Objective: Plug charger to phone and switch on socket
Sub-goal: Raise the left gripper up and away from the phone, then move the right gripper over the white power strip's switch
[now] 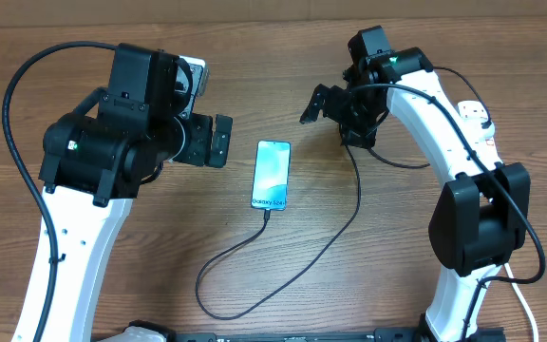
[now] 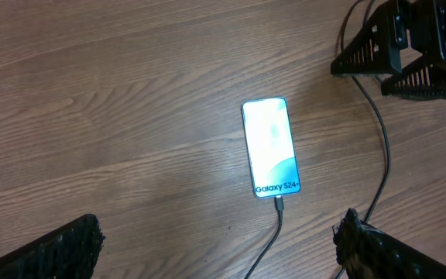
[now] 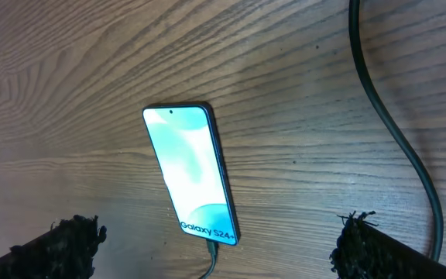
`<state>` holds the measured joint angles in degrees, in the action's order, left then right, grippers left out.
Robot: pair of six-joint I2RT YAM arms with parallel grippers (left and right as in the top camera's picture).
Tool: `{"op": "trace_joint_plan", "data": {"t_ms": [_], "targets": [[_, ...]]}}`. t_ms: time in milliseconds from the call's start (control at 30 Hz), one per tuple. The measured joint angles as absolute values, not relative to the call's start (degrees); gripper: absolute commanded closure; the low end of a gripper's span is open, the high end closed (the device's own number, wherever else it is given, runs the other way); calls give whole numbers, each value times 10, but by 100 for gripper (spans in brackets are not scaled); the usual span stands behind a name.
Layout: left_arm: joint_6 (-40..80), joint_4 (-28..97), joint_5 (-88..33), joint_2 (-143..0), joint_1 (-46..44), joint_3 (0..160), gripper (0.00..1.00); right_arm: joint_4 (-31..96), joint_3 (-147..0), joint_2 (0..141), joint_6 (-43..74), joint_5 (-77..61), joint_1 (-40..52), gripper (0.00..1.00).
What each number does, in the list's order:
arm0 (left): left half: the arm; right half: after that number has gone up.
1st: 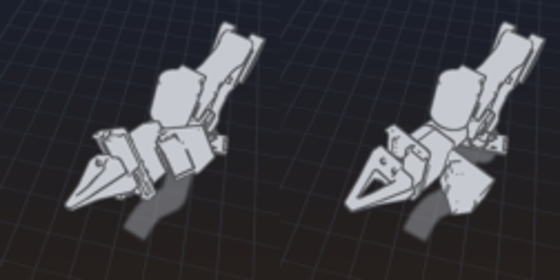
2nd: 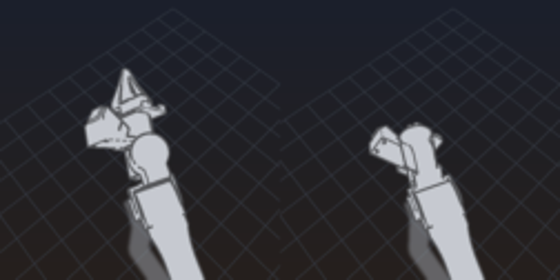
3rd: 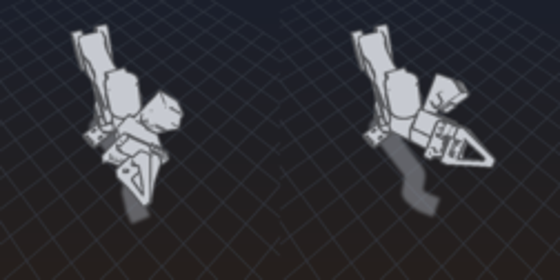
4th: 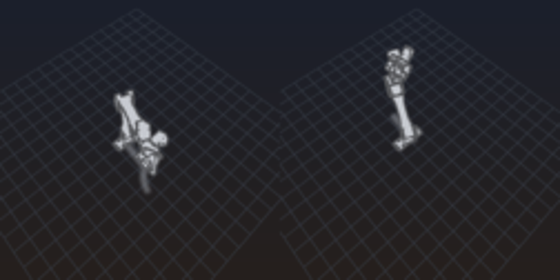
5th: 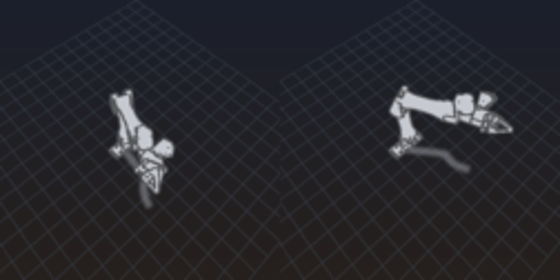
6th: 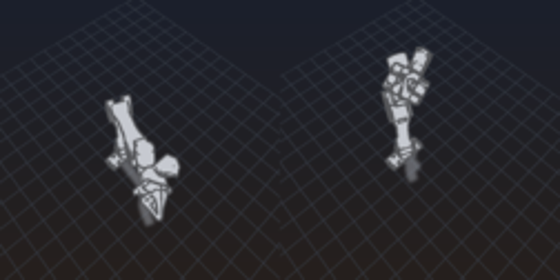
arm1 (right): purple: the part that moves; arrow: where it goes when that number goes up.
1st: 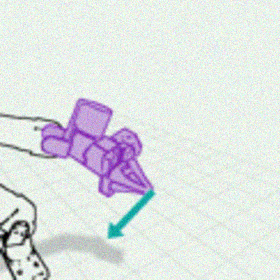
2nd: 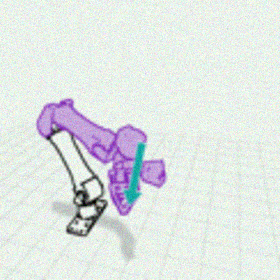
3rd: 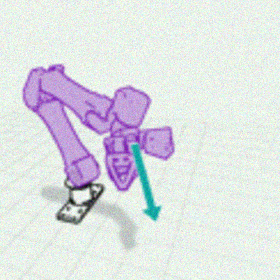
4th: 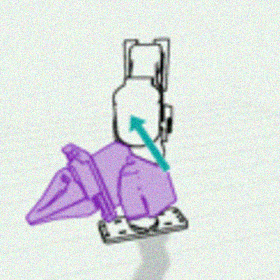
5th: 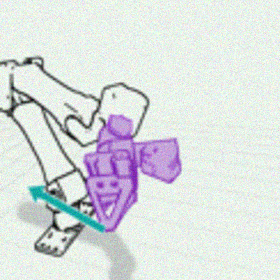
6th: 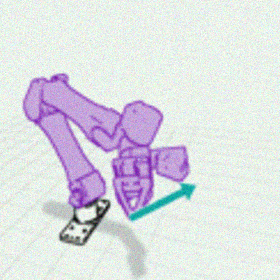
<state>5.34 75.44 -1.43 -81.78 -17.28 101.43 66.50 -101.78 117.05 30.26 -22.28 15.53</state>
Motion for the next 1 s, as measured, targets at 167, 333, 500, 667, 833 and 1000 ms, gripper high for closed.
{"op": "trace_joint_plan", "data": {"t_ms": [167, 333, 500, 667, 833, 1000], "targets": [[53, 754, -14, -818, -173, 1014, 1, 672, -1020, 1171, 292, -223, 155, 0], [53, 754, -14, -818, -173, 1014, 0, 731, -1064, 1170, 267, -220, 149, 0], [53, 755, -14, -818, -173, 1014, 0, 792, -1157, 1160, 258, -200, 120, 0], [53, 754, -14, -818, -173, 1014, 0, 844, -1244, 1134, 254, -162, 72, 0], [53, 755, -14, -818, -173, 1014, 0, 867, -1278, 1110, 230, -110, 12, 0], [53, 755, -14, -818, -173, 1014, 0, 891, -1278, 1106, 204, -49, -60, 0]]}}
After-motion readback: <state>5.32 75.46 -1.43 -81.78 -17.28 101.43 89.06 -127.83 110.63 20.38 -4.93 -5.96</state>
